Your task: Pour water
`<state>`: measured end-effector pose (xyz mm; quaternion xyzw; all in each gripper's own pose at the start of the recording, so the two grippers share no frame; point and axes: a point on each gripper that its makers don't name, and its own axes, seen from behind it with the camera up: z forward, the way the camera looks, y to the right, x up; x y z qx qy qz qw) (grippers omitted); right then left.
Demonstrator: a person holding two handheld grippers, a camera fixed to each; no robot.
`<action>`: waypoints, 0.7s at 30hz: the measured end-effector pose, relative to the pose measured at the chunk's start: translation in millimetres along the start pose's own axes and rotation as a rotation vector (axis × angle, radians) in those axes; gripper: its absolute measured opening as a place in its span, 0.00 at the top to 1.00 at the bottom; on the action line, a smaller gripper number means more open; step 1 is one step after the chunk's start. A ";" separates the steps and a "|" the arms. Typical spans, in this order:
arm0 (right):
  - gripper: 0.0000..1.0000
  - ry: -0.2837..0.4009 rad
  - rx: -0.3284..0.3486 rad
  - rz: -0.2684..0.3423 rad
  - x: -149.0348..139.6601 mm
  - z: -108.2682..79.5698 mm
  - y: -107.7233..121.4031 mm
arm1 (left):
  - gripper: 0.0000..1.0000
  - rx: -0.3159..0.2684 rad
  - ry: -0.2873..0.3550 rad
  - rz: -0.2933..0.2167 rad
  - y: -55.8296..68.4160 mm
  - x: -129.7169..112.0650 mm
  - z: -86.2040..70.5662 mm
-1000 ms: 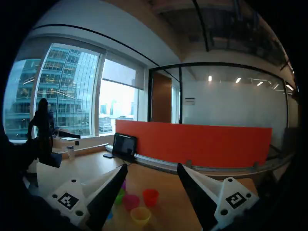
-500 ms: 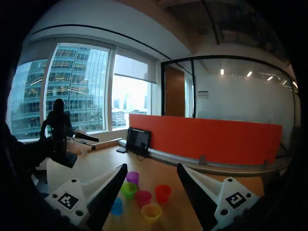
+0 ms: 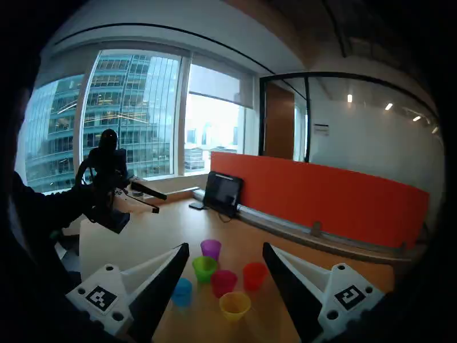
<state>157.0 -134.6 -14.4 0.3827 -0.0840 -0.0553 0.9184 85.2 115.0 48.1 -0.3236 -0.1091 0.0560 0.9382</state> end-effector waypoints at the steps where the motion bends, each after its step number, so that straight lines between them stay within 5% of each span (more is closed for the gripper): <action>1: 0.00 -0.009 0.008 -0.004 -3.0 0.5 -1.9 | 0.01 0.000 -0.007 0.002 0.3 -2.0 1.9; 21: 0.00 -0.138 0.123 -0.055 -53.7 13.1 -25.4 | 0.01 -0.045 -0.102 0.036 11.6 -45.1 40.7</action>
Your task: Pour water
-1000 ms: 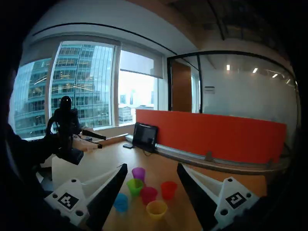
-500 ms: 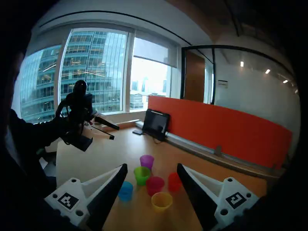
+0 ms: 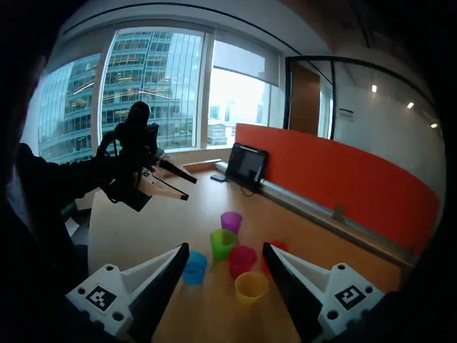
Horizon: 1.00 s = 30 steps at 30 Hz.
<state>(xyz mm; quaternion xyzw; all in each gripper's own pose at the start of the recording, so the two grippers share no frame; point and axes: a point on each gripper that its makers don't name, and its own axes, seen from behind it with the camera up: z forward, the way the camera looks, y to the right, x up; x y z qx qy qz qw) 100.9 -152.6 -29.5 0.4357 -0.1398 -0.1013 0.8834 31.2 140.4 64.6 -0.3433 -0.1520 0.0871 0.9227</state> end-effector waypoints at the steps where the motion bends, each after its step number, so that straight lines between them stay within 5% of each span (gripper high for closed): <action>1: 0.00 -0.003 0.003 0.000 -0.6 0.8 -0.7 | 0.01 -0.002 -0.003 -0.001 -0.2 -2.1 1.3; 30: 0.00 -0.138 0.109 -0.012 -73.6 48.1 -31.1 | 0.01 -0.073 -0.092 0.009 12.0 -46.5 34.0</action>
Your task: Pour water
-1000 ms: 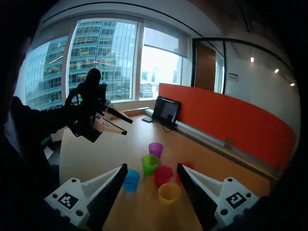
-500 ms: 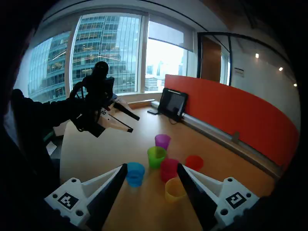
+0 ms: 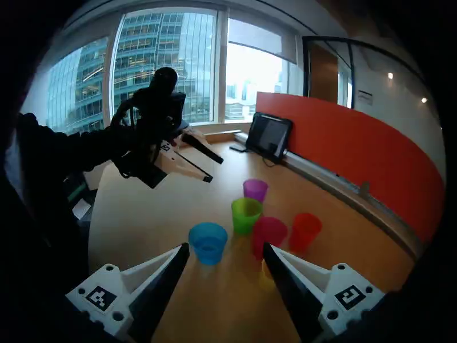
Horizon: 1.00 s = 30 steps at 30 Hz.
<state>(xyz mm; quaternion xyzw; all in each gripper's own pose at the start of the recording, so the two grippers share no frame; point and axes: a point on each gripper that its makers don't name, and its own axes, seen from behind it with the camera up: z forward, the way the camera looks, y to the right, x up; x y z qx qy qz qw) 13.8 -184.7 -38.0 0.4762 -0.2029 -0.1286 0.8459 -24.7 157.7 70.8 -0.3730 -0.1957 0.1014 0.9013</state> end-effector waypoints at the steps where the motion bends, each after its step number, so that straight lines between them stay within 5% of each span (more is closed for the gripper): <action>1: 0.00 -0.003 0.004 0.001 -2.0 2.9 -0.5 | 0.01 -0.001 -0.002 0.001 -0.1 -1.1 1.3; 30: 0.00 -0.096 0.103 -0.023 -52.6 88.8 -21.8 | 0.01 -0.018 -0.036 -0.005 -5.1 -19.7 27.6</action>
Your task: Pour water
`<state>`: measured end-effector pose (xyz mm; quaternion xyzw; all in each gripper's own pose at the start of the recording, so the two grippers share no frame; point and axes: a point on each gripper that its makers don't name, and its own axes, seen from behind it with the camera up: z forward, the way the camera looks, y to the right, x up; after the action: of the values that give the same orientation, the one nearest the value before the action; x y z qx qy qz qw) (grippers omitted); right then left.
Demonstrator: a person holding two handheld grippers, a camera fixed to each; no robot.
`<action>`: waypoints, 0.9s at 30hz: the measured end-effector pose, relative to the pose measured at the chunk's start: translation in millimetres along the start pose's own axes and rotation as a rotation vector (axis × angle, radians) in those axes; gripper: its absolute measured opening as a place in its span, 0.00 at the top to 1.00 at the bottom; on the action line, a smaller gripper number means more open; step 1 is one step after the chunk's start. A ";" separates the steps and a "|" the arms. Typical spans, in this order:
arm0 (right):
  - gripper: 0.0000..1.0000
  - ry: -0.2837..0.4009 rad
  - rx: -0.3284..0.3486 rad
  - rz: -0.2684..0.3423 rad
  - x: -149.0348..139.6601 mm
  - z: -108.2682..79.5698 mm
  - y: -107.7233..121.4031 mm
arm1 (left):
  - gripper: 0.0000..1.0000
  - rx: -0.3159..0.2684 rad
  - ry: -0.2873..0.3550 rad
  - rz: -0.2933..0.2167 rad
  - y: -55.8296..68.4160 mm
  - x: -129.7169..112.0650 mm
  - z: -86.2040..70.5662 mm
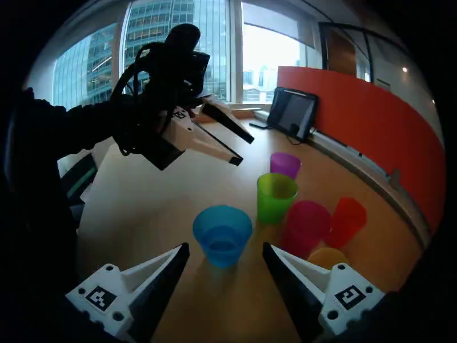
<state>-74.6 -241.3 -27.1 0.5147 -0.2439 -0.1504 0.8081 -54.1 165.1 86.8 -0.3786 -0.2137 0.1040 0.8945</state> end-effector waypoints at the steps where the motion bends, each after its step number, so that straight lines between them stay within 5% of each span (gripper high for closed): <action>1: 0.00 -0.003 0.001 -0.001 -0.6 2.6 0.1 | 0.01 0.001 0.000 0.000 -0.5 0.0 0.2; 27: 0.00 -0.050 0.032 0.003 -3.2 56.4 -6.9 | 0.01 0.004 -0.001 -0.006 -2.3 1.0 0.7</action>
<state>-108.2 -285.4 -14.3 0.5232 -0.2671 -0.1579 0.7937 -53.5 164.3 89.2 -0.3761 -0.2149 0.1019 0.8955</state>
